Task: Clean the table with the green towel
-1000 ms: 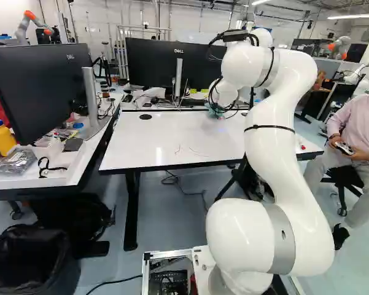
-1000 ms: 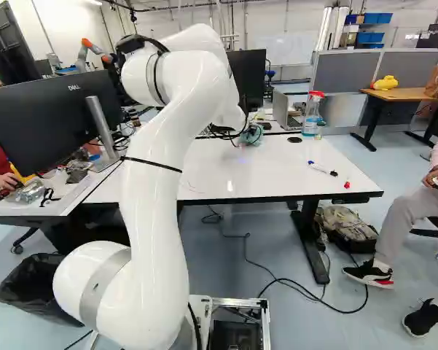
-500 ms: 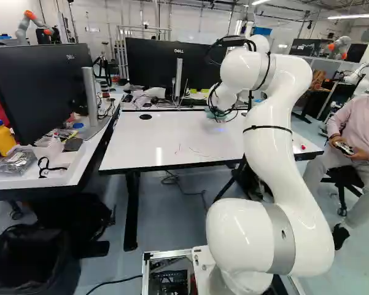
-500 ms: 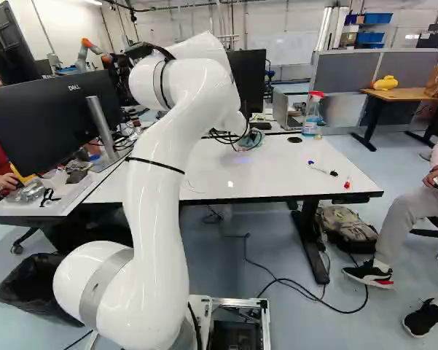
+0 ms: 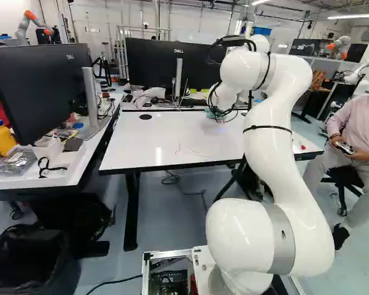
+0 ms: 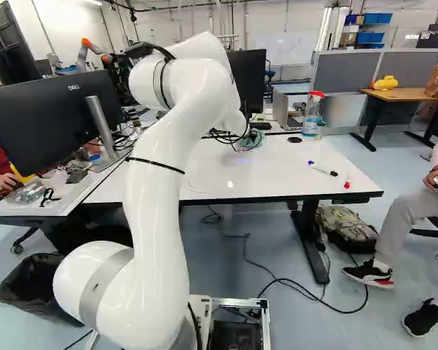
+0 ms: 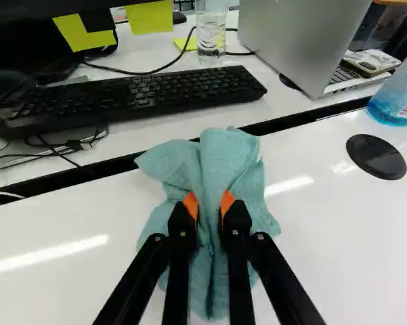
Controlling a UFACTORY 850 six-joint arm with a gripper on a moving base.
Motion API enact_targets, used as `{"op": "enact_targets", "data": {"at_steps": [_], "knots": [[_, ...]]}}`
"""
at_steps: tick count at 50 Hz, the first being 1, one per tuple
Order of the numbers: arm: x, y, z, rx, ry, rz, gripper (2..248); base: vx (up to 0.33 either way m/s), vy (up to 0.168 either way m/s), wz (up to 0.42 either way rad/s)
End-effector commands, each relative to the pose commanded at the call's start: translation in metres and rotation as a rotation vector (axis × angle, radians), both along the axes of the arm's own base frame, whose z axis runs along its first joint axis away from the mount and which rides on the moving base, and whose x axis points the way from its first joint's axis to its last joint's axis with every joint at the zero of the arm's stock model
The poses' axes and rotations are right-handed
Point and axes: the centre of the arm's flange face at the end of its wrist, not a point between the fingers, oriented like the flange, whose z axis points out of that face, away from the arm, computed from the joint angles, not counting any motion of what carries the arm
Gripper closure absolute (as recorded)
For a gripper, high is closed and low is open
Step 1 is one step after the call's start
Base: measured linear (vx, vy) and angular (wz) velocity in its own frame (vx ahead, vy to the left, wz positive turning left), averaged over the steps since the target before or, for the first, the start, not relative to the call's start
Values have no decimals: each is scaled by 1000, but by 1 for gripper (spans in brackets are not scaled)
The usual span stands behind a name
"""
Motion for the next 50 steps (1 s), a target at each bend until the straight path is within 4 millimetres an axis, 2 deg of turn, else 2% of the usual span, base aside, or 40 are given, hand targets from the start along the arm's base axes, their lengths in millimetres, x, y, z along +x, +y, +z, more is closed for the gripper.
{"op": "enact_targets", "data": {"at_steps": [17,32,50], "knots": [[-23,-4,4,6,22,-13,195,0,0,0],[-41,-21,6,10,35,-43,195,0,0,0],[-29,-51,2,4,14,-77,195,0,0,0]]}}
